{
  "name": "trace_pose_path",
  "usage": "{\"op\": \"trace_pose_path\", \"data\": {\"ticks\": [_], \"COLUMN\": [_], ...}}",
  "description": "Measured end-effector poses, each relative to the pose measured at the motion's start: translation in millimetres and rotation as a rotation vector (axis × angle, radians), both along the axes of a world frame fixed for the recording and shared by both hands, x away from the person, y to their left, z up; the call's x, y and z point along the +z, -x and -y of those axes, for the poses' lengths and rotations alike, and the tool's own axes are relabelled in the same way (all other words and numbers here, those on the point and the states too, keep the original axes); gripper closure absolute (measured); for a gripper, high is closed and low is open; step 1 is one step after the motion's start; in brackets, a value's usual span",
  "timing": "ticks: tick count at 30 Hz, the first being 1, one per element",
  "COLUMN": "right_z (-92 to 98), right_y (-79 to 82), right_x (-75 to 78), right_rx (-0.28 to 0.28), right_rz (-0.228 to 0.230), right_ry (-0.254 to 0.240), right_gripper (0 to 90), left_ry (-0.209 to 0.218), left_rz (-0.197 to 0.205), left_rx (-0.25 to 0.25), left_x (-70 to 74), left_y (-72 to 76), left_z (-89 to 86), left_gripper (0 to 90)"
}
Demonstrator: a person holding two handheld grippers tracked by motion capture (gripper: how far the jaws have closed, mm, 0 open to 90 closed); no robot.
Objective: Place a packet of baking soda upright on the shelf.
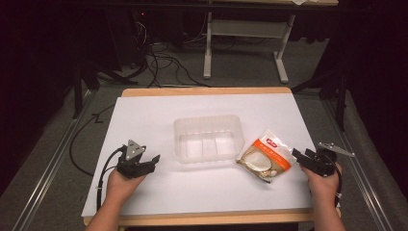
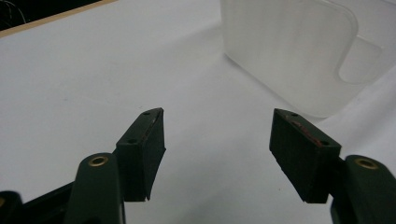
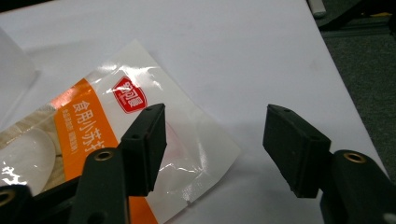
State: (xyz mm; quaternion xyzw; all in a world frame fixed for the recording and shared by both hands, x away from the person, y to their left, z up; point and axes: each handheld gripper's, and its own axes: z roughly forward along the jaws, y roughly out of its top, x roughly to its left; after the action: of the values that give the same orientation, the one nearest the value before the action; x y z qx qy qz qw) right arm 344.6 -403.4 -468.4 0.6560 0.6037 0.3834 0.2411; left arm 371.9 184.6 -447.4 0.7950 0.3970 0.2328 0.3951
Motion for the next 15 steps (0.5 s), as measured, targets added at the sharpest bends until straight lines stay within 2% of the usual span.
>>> {"op": "trace_pose_path", "data": {"ticks": [6, 7, 10, 15], "right_z": [-2.1, -2.9, -3.9, -2.7], "right_y": [-0.9, -1.0, -1.3, -2.0], "right_x": [-5.1, -7.0, -8.9, -9.9], "right_rx": [0.011, 0.015, 0.014, 0.007], "right_rz": [-0.027, -0.033, -0.054, -0.063], "right_ry": [0.001, -0.012, -0.016, -0.037], "right_gripper": [51.0, 54.5, 57.2, 58.1], "left_ry": [0.005, 0.005, 0.010, 0.014], "left_rz": [0.001, 0.000, -0.002, -0.008], "left_rx": [-0.004, -0.005, -0.001, 0.001], "left_x": [0.3, 0.3, -0.2, -0.6], "left_y": [0.2, 0.1, -0.5, 0.5], "left_z": [-0.3, -0.3, -0.6, -0.9], "left_gripper": [36.1, 36.1, 36.1, 36.0]}}
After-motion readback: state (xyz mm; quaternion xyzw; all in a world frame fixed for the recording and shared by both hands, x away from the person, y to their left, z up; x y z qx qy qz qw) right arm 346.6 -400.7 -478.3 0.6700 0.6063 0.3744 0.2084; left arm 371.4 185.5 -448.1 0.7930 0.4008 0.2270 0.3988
